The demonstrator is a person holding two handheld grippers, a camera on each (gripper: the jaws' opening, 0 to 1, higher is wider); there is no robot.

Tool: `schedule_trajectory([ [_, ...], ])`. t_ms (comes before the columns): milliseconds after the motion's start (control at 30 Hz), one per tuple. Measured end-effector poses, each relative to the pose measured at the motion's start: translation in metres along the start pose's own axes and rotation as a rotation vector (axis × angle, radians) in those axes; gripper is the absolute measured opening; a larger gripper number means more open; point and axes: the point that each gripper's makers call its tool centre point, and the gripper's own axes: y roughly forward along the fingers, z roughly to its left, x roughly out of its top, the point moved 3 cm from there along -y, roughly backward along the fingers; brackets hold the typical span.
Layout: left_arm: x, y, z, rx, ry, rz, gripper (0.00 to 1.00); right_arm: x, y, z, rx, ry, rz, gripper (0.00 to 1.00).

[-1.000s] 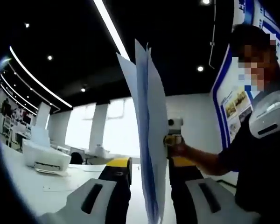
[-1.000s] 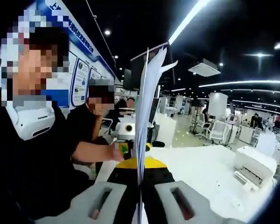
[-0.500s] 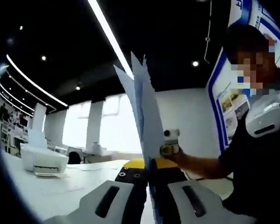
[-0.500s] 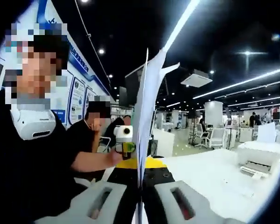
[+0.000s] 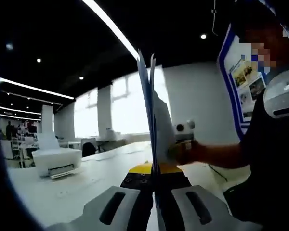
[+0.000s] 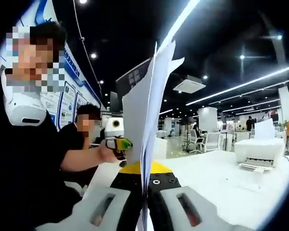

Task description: Organize the stack of printing papers by aligning and flattening the scattered papers on the table

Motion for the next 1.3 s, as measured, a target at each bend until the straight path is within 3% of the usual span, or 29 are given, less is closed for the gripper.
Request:
schedule_trajectory([
  [167,-0.010,-0.005,0.014,-0.009,0.001,0.006,0.07,-0.008,0.001,0.000,-0.006,-0.005,0.035,0.00],
  [200,-0.012,-0.006,0.018,0.001,0.005,0.009,0.17,-0.012,0.001,-0.001,-0.020,-0.008,0.055,0.01],
  [233,-0.015,-0.006,0.021,0.011,0.010,0.013,0.26,-0.014,0.002,-0.001,-0.025,0.003,0.059,0.13],
  [267,-0.018,-0.007,0.022,0.002,-0.026,0.023,0.28,-0.016,0.002,-0.001,-0.029,0.026,0.066,0.17],
  [467,-0.024,-0.009,0.030,-0.004,-0.036,0.026,0.20,-0.017,0.000,-0.004,-0.038,0.019,0.073,0.03],
  [500,-0.024,-0.009,0.032,-0.003,-0.030,0.025,0.17,-0.016,0.000,-0.005,-0.038,0.018,0.076,0.00],
  [533,-0.024,-0.009,0.031,-0.005,-0.020,0.028,0.07,-0.016,0.000,-0.005,-0.031,0.022,0.079,0.00],
  [567,-0.025,-0.008,0.029,-0.027,-0.001,0.035,0.06,-0.016,0.001,-0.005,-0.027,0.027,0.081,0.00],
  [667,-0.022,-0.008,0.031,0.001,0.017,0.032,0.05,-0.014,0.001,-0.005,-0.023,0.052,0.078,0.00],
  [767,-0.017,-0.009,0.032,-0.003,-0.003,0.017,0.05,-0.010,0.002,-0.002,-0.011,0.049,0.058,0.00],
  [1100,-0.011,-0.012,0.026,-0.029,-0.043,-0.012,0.06,-0.002,0.004,0.003,0.014,0.051,0.064,0.00],
  [1133,-0.015,-0.012,0.027,-0.022,-0.049,-0.006,0.08,-0.005,0.004,0.001,-0.009,0.038,0.076,0.03],
  [1167,-0.020,-0.011,0.031,0.010,-0.063,-0.001,0.23,-0.008,0.004,-0.002,-0.024,0.046,0.080,0.16],
  [1200,-0.022,-0.011,0.032,0.020,-0.095,-0.001,0.31,-0.011,0.004,-0.005,-0.041,0.071,0.077,0.26],
  [1233,-0.028,-0.010,0.027,-0.020,-0.119,0.020,0.31,-0.013,0.003,-0.004,-0.028,0.080,0.080,0.22],
  [1300,-0.031,-0.006,0.025,-0.018,-0.097,0.019,0.27,-0.014,0.000,-0.005,-0.028,0.080,0.072,0.16],
])
